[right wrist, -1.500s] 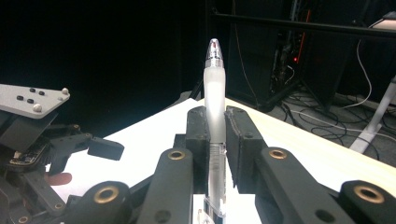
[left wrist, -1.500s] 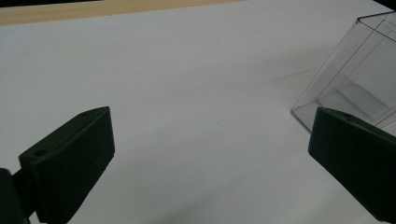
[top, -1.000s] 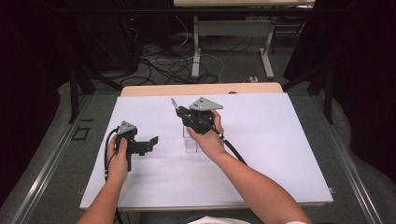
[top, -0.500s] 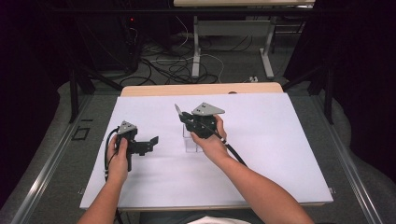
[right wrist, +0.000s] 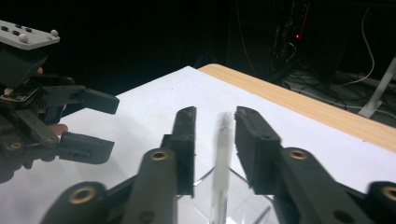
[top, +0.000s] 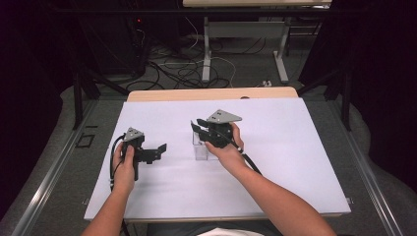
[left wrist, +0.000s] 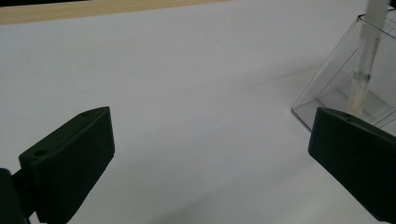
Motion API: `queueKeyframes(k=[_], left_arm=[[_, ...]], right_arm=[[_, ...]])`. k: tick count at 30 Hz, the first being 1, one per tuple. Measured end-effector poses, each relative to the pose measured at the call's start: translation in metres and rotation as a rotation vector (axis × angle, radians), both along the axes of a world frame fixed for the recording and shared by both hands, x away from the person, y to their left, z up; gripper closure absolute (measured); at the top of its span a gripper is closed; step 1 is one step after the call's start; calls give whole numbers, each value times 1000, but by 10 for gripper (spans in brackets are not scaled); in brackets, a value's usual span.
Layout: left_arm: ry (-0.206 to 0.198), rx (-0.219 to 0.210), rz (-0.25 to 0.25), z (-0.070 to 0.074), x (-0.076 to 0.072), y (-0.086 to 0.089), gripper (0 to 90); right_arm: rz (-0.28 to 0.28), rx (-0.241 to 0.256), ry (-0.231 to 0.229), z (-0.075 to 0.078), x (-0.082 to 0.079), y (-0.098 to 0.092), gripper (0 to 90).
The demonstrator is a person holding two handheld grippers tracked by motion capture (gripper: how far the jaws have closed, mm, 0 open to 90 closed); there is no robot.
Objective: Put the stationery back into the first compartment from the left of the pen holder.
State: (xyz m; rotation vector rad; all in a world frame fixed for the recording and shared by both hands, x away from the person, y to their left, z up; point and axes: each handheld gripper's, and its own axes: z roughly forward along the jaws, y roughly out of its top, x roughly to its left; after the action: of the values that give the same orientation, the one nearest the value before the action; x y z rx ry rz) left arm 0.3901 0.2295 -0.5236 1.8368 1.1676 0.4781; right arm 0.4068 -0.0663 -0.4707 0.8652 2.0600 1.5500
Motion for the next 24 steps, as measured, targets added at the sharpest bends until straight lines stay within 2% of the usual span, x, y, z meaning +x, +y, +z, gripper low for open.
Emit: queueKeyframes(k=[2,6,8,9,11,13,16,18,24], left_arm=[[1,1,2,0,0,0,5],[1,2,-1,0,0,-1,5],[0,2,0,0,0,-1,5],[-5,-1,4,0,0,-1,5],[-5,-2,5,0,0,-1,5],[-6,-2,6,0,0,-1,5],[-2,2,3,1,0,0,5],[-1,2,5,1,-1,0,5],[-2,-1,8,1,0,1,5]], right_arm=[[-5,3,8,2,-1,-5,595],[-5,-7,60,4,1,-18,515],[-10,-13,69,5,0,-25,501],[-10,-18,59,5,0,-30,491],[-14,-1,55,4,0,-36,462],[-38,-10,36,5,-1,-44,452],[-60,-8,38,5,0,-56,385],[-74,-12,57,6,-2,-66,382],[-138,4,98,2,-4,-93,300]])
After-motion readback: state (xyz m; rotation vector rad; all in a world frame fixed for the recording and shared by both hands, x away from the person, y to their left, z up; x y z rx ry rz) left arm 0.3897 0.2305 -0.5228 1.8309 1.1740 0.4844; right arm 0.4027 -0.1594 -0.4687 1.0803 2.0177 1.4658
